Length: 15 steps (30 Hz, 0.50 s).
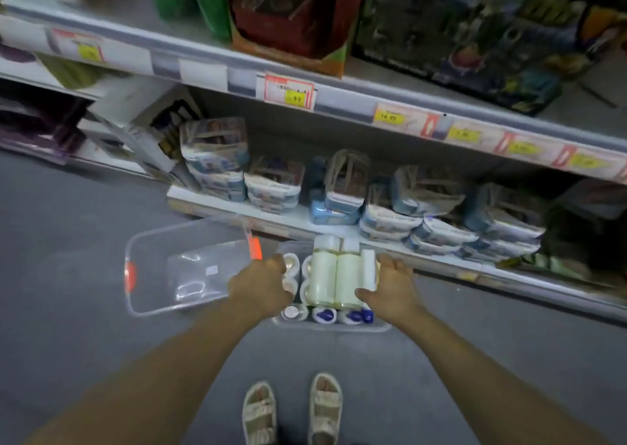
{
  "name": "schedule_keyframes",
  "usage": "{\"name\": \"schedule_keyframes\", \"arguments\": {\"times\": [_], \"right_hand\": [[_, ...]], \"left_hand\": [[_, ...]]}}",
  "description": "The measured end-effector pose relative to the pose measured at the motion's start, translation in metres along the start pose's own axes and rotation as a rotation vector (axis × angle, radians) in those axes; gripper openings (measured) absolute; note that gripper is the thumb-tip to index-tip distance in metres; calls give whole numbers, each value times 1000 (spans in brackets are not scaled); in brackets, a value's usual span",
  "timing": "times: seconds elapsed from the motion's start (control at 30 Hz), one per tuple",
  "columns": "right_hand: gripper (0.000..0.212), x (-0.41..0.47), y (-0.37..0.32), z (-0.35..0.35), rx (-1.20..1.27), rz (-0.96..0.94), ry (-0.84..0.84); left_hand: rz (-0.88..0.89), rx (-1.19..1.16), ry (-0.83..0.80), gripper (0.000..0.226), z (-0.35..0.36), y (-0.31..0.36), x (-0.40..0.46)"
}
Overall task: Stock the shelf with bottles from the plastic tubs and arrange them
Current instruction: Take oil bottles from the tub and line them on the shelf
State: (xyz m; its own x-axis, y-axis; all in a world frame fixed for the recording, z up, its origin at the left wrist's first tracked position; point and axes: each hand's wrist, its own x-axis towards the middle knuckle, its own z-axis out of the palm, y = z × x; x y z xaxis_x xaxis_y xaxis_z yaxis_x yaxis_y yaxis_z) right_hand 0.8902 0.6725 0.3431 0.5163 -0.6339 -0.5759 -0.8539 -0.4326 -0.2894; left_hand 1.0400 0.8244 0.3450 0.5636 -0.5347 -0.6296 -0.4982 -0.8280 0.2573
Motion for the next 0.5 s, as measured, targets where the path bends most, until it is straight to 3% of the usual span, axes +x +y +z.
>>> {"name": "schedule_keyframes", "arguments": {"times": [0.5], "right_hand": [[77, 153, 122, 149, 284, 131, -7]], "left_hand": [[-109, -152, -92, 74, 206, 26, 172]]}}
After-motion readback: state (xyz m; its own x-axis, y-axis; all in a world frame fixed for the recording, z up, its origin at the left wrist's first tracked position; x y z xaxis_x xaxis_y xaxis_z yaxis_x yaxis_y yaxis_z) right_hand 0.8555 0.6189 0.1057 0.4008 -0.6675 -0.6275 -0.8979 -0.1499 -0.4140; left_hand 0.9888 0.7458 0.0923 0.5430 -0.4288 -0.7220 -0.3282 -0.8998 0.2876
